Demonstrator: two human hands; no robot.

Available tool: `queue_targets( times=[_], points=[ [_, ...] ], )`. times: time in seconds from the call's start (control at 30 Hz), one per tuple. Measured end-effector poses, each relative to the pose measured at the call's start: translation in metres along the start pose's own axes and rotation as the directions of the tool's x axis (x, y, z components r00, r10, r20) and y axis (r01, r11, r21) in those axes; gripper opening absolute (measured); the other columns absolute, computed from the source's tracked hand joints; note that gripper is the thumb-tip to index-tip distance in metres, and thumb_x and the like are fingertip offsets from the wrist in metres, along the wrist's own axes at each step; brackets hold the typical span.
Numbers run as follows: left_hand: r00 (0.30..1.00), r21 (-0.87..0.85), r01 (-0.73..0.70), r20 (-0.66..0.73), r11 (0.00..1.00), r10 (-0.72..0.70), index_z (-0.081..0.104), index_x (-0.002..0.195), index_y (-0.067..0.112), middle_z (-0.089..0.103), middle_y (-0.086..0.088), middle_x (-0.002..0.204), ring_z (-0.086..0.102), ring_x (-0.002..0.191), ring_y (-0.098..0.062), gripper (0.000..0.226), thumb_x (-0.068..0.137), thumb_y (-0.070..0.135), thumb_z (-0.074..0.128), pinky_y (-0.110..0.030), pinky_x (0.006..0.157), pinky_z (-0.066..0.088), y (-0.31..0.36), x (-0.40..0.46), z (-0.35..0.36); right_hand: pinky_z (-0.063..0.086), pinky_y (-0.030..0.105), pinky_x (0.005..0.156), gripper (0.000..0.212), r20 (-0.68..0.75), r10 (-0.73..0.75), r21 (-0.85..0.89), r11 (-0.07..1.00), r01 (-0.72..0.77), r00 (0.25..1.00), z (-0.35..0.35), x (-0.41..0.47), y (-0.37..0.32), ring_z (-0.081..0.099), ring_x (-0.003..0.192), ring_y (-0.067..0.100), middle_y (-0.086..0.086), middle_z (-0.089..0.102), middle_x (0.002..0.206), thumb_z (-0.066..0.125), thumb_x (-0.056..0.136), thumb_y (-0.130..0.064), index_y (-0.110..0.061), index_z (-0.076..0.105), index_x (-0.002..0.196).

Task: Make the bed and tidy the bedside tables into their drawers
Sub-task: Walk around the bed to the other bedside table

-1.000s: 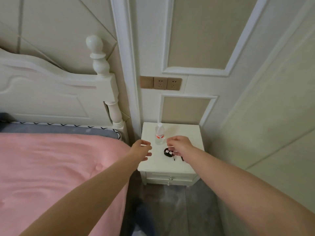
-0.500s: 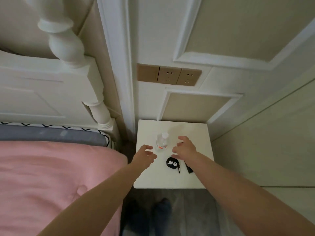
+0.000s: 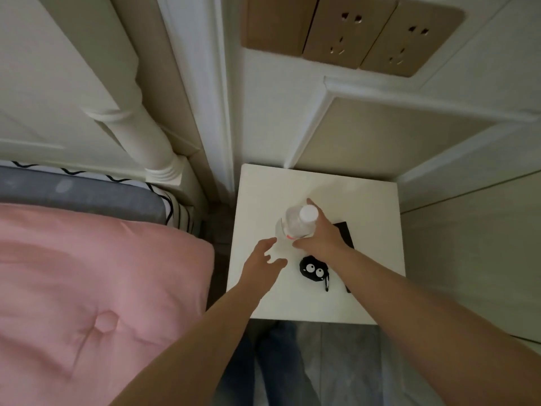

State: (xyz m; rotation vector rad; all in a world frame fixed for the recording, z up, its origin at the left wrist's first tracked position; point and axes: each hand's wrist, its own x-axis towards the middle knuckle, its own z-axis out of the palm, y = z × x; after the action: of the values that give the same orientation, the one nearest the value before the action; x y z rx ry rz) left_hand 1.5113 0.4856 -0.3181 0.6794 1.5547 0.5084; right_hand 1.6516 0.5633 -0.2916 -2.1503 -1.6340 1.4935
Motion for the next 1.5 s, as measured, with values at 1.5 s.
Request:
queue_targets(
  times=[1.5],
  points=[
    [0.912, 0.657, -0.404, 0.235, 0.636, 0.336, 0.052, 0.122, 0.028, -0.004, 0.015, 0.161, -0.017, 0.148, -0.016, 0.032, 0.098, 0.008, 0.047, -0.016, 0.111, 0.008, -0.067, 0.058, -0.049, 0.041, 0.024, 0.084, 0.077, -0.117, -0.199, 0.107, 0.972, 0.211, 0.973, 0.053, 0.137, -0.098, 0.054, 0.119, 0.023, 0.000, 0.057, 0.129, 0.081, 0.076, -0.017, -0.023, 0.037, 0.140]
  ],
)
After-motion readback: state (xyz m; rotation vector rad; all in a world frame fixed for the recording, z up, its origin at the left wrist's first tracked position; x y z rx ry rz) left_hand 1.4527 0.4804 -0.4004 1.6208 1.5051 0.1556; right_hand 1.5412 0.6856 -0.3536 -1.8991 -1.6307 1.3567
